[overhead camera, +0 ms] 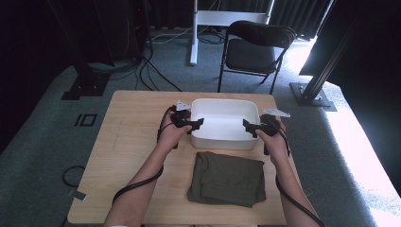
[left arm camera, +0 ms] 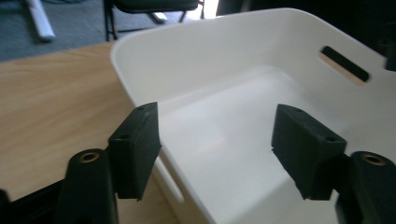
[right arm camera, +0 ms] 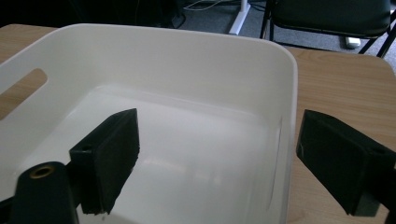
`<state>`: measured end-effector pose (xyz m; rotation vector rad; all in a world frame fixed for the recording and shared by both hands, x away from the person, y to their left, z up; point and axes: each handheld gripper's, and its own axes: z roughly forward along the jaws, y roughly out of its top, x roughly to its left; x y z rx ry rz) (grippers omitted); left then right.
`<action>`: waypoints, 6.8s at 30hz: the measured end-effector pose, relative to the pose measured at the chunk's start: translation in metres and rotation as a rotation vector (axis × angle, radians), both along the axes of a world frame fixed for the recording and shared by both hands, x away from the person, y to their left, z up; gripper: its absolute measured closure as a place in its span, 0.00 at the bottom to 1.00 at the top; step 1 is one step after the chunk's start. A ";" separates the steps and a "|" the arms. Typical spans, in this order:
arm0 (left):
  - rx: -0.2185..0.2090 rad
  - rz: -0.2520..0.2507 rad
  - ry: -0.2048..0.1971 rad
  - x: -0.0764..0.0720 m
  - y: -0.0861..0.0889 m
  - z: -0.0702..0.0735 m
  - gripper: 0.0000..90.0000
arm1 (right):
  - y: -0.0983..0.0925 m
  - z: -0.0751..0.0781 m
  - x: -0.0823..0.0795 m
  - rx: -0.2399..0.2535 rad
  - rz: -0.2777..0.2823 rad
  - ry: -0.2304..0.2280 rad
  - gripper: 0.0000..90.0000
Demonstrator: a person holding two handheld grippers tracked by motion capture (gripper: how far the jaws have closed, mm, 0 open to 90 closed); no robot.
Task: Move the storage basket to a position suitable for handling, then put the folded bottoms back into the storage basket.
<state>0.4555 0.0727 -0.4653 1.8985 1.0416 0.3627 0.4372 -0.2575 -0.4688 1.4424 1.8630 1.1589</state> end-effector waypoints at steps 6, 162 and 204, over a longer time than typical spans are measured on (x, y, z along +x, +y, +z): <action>0.036 -0.014 -0.079 -0.012 0.000 0.002 0.23 | 0.003 0.005 -0.005 -0.010 0.001 -0.016 0.15; -0.056 -0.173 -0.009 -0.145 -0.024 -0.025 0.86 | 0.005 -0.007 -0.159 0.022 0.260 0.095 0.90; -0.113 -0.076 -0.114 -0.051 -0.017 0.069 0.86 | 0.009 0.093 -0.047 0.098 0.239 0.005 0.90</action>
